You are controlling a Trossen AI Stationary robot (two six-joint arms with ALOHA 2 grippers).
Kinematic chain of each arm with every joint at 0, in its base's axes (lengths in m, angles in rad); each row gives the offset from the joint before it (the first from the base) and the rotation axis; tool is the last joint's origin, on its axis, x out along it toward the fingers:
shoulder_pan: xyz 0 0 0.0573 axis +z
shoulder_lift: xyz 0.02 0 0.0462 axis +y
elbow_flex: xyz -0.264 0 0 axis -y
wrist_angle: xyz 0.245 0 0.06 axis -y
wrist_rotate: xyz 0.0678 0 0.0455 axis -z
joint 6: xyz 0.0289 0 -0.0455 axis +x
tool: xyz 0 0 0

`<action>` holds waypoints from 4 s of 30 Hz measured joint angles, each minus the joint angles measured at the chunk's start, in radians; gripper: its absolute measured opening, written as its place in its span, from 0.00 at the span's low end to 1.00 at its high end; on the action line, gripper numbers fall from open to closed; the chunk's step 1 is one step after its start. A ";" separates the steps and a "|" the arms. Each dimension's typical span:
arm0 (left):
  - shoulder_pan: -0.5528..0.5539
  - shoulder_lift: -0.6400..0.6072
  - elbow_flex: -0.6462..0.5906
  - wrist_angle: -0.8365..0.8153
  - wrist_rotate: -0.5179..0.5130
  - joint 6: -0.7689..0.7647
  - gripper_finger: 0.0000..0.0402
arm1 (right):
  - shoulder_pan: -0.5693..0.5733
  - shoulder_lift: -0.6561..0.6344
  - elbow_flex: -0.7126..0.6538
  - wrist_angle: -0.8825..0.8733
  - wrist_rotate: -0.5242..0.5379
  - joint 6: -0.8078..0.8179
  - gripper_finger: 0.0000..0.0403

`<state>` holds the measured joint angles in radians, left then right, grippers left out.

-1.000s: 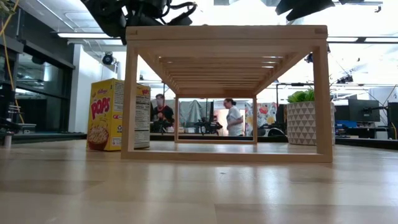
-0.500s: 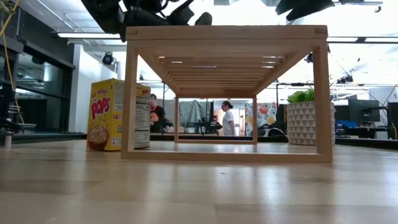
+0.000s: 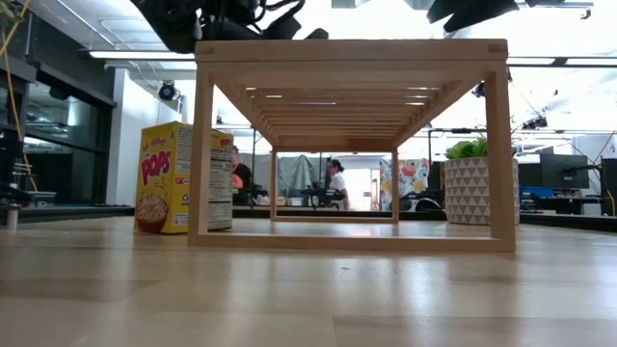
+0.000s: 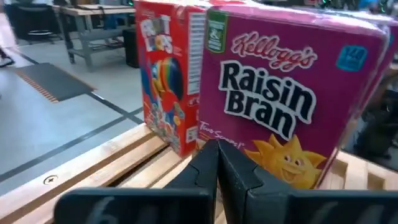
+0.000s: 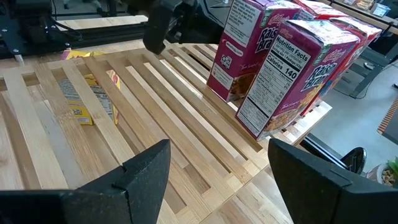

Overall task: Stack cereal on shelf
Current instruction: Put the purple cereal box on the shelf aligned with the other purple cereal box, then put the bottom yellow cereal box on the shelf

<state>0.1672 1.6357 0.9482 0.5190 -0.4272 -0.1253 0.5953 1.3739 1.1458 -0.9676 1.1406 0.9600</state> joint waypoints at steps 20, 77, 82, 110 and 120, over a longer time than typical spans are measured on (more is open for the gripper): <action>-0.343 -0.711 -0.056 -0.685 -0.211 0.107 0.01 | 0.000 0.000 0.000 0.007 -0.016 0.000 0.66; -0.500 -0.385 -0.108 -1.260 -0.046 0.345 0.62 | 0.000 0.000 0.000 0.016 -0.023 0.003 0.66; -0.503 -0.385 -0.108 -1.266 -0.042 0.294 0.62 | 0.000 0.000 0.000 0.015 -0.023 0.003 0.66; -0.507 -0.381 0.009 -1.445 0.071 0.001 0.62 | 0.000 0.000 0.000 0.016 -0.022 0.003 0.66; -0.507 -0.374 0.008 -1.405 0.015 0.169 0.62 | 0.000 0.000 0.000 0.016 -0.019 0.003 0.66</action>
<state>-0.3397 1.2617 0.9562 -0.8861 -0.4126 0.0436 0.5953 1.3739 1.1458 -0.9520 1.1221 0.9628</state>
